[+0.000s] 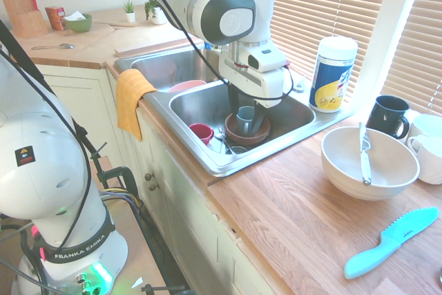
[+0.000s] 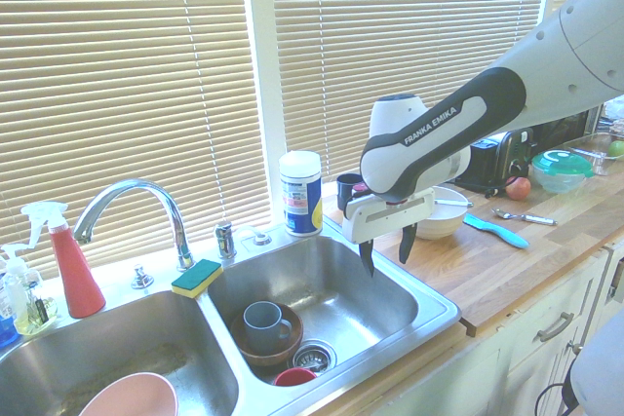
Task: Put the knife into the sink
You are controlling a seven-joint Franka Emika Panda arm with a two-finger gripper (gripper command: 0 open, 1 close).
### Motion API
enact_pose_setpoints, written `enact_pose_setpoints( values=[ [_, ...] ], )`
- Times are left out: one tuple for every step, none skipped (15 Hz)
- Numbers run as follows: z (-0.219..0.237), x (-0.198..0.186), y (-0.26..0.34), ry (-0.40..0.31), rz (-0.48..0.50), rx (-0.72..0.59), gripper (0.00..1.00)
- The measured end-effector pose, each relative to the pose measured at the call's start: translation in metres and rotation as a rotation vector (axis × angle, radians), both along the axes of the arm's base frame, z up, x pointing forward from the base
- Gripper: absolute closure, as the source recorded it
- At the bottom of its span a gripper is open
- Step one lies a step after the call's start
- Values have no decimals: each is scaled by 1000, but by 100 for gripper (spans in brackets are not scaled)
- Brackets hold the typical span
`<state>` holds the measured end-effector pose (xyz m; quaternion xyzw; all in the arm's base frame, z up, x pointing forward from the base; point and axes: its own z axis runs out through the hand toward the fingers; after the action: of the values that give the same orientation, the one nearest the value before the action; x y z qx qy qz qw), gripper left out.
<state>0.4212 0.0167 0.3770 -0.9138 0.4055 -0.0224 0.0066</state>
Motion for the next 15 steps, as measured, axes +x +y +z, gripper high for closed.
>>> enact_pose_setpoints(
  values=[
    [0,0,0,0,0,0,0],
    [1,1,-1,-3,4,-3,0],
    [5,3,-6,-9,30,-12,0],
    [12,6,-16,-8,74,-27,0],
    [22,10,-30,1,115,-38,0],
    [35,13,-46,5,144,-44,0],
    [48,17,-63,5,164,-50,0],
    [61,19,-80,8,195,-51,0],
    [74,21,-98,5,238,-53,0],
    [83,22,-113,-5,282,-61,0],
    [88,22,-128,-9,322,-69,0],
    [91,21,-142,-9,354,-72,0],
    [91,21,-155,-9,374,-71,0],
    [89,22,-170,-4,387,-69,0],
    [86,24,-184,4,401,-66,0]
  ],
)
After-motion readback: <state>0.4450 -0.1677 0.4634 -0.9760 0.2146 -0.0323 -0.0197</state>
